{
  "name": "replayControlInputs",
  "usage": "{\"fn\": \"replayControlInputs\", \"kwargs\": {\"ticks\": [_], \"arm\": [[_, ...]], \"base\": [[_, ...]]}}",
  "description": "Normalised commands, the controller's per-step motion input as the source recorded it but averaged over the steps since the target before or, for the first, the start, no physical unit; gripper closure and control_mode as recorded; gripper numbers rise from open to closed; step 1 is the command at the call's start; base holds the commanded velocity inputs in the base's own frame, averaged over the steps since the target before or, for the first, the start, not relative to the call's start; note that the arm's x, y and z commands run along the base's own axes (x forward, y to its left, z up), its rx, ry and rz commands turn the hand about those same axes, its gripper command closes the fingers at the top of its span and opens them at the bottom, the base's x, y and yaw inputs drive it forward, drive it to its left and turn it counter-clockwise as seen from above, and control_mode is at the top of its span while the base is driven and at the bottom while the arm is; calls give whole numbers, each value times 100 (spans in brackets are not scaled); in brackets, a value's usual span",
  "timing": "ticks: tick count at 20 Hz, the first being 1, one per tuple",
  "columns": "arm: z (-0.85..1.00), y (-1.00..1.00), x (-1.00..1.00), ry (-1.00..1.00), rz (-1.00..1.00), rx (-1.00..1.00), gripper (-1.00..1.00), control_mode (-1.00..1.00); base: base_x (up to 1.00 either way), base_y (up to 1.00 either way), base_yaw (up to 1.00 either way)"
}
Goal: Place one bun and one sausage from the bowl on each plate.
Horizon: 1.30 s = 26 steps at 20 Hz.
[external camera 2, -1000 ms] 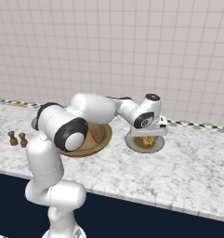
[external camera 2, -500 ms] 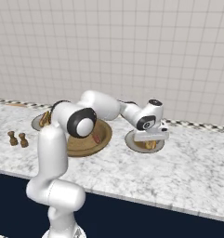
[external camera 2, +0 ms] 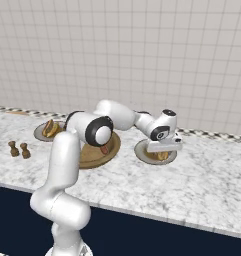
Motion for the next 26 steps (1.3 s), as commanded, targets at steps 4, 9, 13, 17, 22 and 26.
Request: {"fn": "replayControlInputs", "kwargs": {"ticks": [4, 9, 13, 17, 22, 26], "arm": [[-25, -14, 38, 0, 0, 0, -100, -100], [5, -7, 2, -3, 0, 0, -100, -100], [15, 0, 0, -11, 0, 0, -100, -100], [29, 3, -2, -9, 0, -1, -100, -100], [67, 63, -24, -7, -2, -3, -100, -100], [86, 100, -25, 0, -3, 0, -100, -100]], "base": [[0, 0, 0], [0, 0, 0], [0, 0, 0], [0, 0, 0], [0, 0, 0], [0, 0, 0]]}}
